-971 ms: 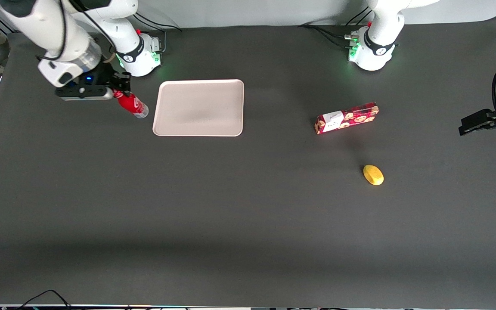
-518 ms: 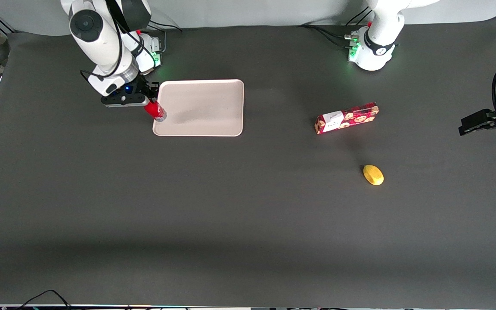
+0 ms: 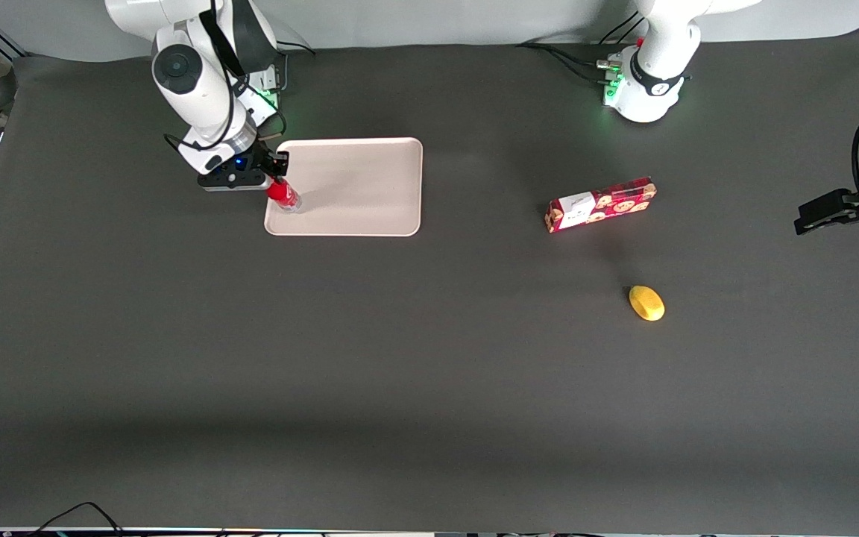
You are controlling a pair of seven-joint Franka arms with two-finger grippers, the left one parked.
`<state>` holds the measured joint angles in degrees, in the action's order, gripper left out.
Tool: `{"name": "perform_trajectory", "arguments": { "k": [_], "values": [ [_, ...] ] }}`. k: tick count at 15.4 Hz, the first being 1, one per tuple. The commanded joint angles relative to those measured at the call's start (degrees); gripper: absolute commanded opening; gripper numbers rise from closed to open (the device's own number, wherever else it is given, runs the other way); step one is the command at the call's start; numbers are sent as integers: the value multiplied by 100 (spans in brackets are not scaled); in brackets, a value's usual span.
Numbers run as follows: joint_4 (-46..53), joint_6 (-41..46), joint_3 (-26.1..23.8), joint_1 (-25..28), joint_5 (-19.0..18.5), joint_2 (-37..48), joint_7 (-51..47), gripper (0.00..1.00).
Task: Place coke bottle on tray
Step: 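Stand the bottle upright on the tray corner and open the right gripper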
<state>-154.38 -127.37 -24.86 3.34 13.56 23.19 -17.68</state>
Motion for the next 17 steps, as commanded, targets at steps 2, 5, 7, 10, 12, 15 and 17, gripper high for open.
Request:
{"name": "perform_trajectory", "arguments": {
  "k": [2, 5, 7, 10, 12, 15, 17],
  "values": [
    [-171, -104, -229, 9, 146, 1, -69, 0],
    [-180, -139, -230, -17, 146, -69, -60, 0],
    [-189, -244, -361, -35, 146, -148, -69, 0],
    [-189, -262, -397, -44, 138, -184, -95, 43],
    [-189, -297, -414, -44, 138, -184, -95, 92],
    [-180, -271, -493, -35, 120, -184, -78, 100],
    [-93, -131, -485, -26, 59, -175, -86, 100]
  ]
}}
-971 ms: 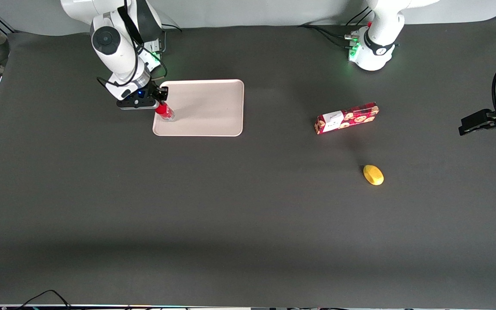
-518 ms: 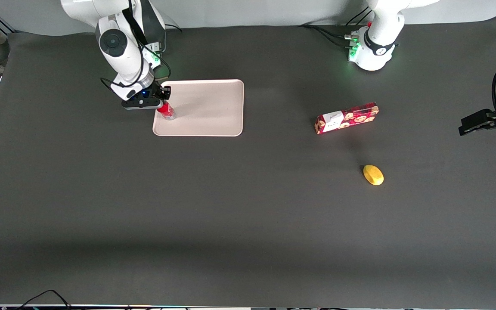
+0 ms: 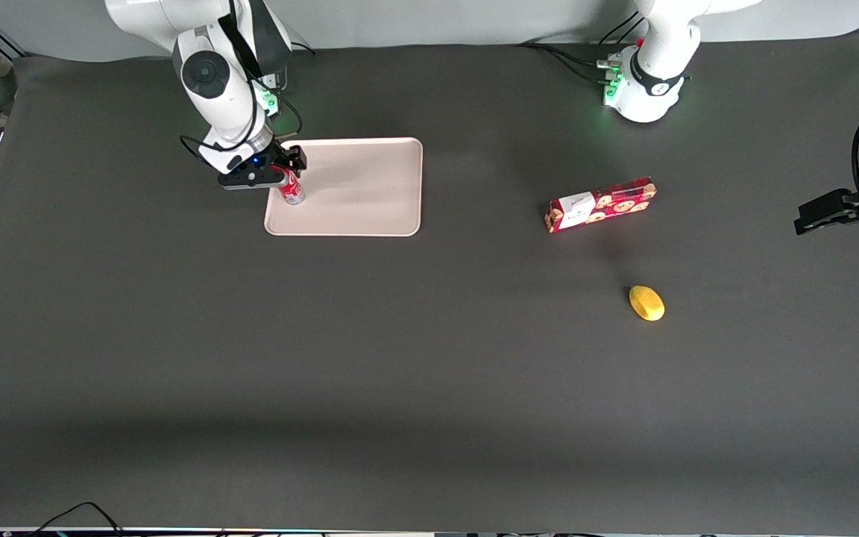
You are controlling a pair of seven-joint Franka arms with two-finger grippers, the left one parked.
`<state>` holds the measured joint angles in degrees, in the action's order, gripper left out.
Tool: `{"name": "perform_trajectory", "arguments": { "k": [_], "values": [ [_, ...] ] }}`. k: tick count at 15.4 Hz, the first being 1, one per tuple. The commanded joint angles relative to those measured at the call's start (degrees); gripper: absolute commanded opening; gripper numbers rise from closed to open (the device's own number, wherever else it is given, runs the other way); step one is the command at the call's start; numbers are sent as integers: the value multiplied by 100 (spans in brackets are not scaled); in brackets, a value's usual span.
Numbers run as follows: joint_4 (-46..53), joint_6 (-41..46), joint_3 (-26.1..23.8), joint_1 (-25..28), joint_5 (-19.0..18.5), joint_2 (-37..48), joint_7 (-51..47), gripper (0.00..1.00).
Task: Place coke bottle on tray
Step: 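Stand the bottle upright on the tray corner and open the right gripper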
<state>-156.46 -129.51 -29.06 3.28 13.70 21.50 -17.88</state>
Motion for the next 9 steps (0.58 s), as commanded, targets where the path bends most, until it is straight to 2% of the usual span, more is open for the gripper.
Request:
{"name": "perform_trajectory", "arguments": {
  "k": [1, 3, 5, 7, 9],
  "values": [
    [264, 188, -47, -20, 45, -5, -67, 100],
    [528, 251, 180, -29, -68, -40, -67, 100],
    [1071, 260, 881, -38, -532, -293, -49, 100],
    [1817, 338, 1174, -55, -946, -706, -32, 100],
    [2730, 715, 1420, -82, -1175, -1180, -40, 100]
  ]
}}
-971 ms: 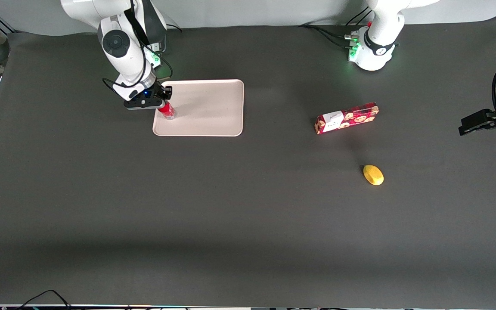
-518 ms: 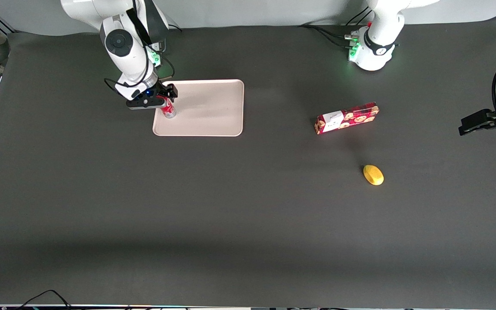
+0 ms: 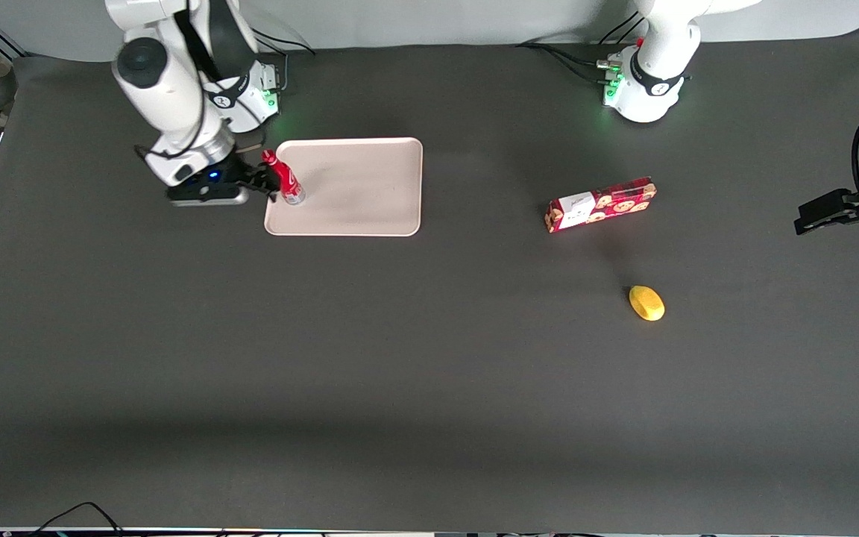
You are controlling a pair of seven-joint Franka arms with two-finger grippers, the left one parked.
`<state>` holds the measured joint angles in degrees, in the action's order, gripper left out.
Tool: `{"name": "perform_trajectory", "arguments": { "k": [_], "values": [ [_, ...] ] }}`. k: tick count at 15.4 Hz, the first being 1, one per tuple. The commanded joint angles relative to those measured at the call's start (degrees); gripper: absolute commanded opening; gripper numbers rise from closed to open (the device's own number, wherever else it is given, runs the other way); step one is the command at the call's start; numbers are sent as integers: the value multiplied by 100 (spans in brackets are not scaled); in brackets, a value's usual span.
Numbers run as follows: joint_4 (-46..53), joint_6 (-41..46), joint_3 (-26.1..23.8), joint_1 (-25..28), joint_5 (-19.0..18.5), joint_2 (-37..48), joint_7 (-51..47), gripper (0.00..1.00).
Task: Place coke bottle on tray
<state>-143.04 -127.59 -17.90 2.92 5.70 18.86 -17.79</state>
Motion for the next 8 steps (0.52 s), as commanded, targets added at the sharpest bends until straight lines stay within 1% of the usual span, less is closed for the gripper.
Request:
{"name": "perform_trajectory", "arguments": {
  "k": [1, 2, 4, 6, 7, 8],
  "values": [
    [1941, 768, 470, -55, -437, -1189, -32, 100],
    [2512, 1023, 577, -73, -438, -1462, -5, 100],
    [3628, 1481, 622, -309, -473, -2042, 4, 100],
    [4404, 1719, 622, -415, -840, -2456, 74, 100],
    [4686, 1772, 622, -494, -964, -2632, 83, 100],
    [4932, 1816, 613, -573, -983, -2781, 187, 100]
  ]
}}
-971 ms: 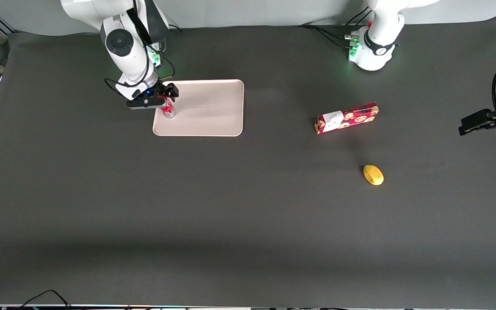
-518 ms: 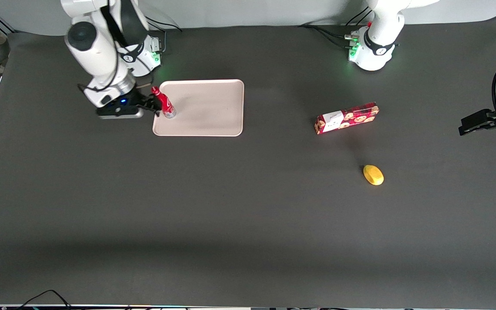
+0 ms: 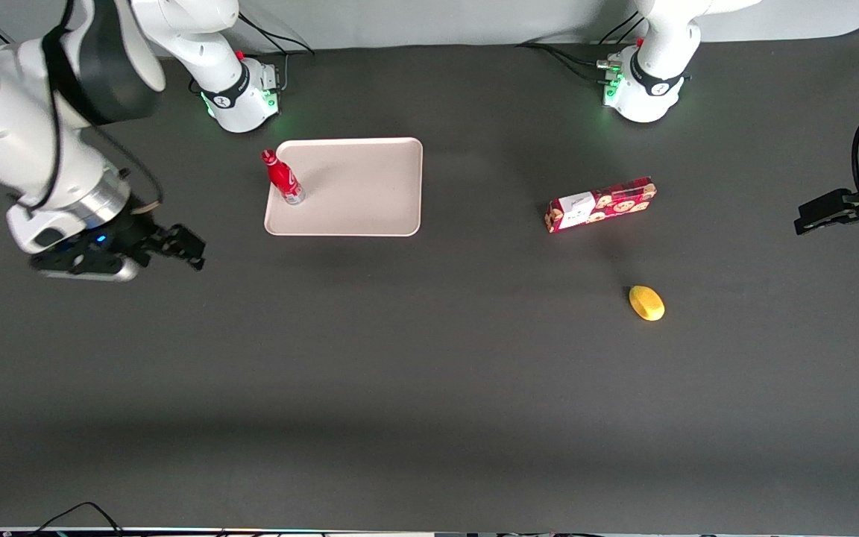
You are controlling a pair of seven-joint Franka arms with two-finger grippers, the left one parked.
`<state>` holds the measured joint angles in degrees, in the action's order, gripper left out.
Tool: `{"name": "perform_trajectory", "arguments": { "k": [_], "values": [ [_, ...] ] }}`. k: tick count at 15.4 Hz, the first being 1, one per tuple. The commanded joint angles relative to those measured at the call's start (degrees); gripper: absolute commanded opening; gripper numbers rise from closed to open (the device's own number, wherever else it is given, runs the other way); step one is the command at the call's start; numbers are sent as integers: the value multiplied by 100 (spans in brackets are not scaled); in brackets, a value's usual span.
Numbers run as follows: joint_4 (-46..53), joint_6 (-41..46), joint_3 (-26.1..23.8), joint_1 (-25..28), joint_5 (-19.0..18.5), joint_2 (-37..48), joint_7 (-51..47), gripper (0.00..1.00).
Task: Place coke bottle on tray
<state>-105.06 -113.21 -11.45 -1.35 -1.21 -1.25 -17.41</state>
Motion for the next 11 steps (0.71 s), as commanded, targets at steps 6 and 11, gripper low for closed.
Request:
{"name": "perform_trajectory", "arguments": {
  "k": [6, 11],
  "values": [
    [1937, 1038, -41, -454, -230, -1254, 818, 100],
    [1332, 1011, -24, -498, -151, -851, 949, 100]
  ]
}}
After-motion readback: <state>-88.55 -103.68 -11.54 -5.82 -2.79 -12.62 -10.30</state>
